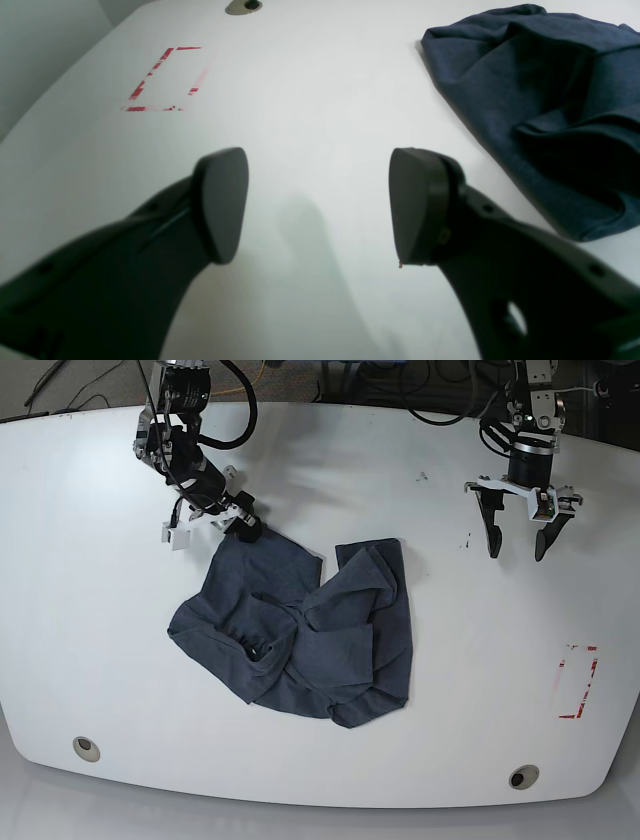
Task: Layout the t-shirt on the table in an organized manner, then fold the t-shirt properly
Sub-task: 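Move the right gripper to the t-shirt edge and pinch the fabric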
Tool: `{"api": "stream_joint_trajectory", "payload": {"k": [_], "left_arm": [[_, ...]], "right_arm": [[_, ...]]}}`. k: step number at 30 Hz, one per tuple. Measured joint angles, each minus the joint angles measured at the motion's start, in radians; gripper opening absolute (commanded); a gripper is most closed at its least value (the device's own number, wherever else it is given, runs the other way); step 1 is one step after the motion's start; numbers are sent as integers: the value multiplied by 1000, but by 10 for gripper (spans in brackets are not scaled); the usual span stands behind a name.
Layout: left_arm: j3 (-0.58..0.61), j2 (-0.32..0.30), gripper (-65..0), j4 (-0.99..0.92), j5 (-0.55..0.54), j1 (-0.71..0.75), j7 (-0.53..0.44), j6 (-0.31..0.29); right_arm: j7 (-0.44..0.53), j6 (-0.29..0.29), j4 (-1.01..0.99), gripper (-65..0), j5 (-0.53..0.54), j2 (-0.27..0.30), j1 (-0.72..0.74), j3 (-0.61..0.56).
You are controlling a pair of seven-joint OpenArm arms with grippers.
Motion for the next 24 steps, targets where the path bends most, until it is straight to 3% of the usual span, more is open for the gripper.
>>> {"api": "stream_joint_trajectory", "payload": {"k": [4,10,17,22,24], "left_arm": [[0,0,-235,0,0,0,0,0],[0,0,-235,0,0,0,0,0],[0,0,-235,0,0,0,0,0],[0,0,-235,0,0,0,0,0],[0,0,-235,0,0,0,0,0]], "right_arm": [[0,1,0,-438,0,0,0,2],[0,0,-2,-525,-7,3,13,4],[3,-4,-6,-543,-12,17,39,3],[7,-4,-6,-645,-12,28,44,5],[7,-4,-6,-650,-12,30,47,5]]}}
